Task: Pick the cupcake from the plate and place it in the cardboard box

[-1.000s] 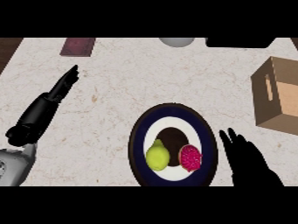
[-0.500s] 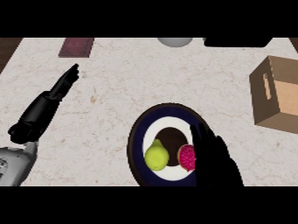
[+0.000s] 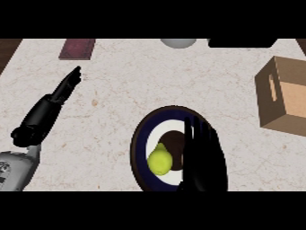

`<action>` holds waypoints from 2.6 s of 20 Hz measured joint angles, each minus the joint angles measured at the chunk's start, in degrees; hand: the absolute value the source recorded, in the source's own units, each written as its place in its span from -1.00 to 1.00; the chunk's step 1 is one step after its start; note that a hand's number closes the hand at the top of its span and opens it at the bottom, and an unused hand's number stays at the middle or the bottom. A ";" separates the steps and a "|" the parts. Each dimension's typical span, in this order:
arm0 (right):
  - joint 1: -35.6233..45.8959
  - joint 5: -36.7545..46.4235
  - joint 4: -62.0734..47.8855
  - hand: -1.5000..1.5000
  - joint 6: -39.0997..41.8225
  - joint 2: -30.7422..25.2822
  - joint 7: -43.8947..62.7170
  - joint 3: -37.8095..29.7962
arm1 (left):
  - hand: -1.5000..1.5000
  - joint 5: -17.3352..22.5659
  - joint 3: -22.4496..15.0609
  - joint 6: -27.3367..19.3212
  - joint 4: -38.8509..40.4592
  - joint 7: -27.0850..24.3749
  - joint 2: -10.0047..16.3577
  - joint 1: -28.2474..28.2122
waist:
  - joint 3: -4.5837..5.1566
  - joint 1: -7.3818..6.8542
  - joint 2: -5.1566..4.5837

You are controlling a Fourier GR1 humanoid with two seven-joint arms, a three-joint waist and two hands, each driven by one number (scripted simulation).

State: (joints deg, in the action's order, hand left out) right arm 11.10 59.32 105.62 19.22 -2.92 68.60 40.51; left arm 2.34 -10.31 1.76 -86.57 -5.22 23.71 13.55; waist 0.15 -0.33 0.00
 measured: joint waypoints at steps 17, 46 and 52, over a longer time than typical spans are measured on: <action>-0.72 0.97 -8.61 -1.00 1.36 1.83 -2.49 -3.16 | 0.00 -0.39 2.65 2.76 0.13 0.00 0.09 -0.31 | -0.12 0.15 -0.02; -3.14 13.91 -17.12 1.00 -5.32 0.32 -14.78 -3.77 | 0.00 -5.16 6.69 6.10 -0.78 1.01 -5.09 -0.80 | -0.15 0.32 0.06; -4.13 6.69 -8.94 1.00 -5.30 -7.80 -38.53 7.63 | 0.00 -5.08 6.08 6.76 -0.87 0.78 -5.36 -0.61 | -0.40 -1.19 0.22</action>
State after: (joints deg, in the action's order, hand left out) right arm 6.97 66.01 96.68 13.92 -10.72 30.07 48.14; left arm -2.74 -4.23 8.53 -87.44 -4.44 18.35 12.94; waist -0.24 -1.51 0.23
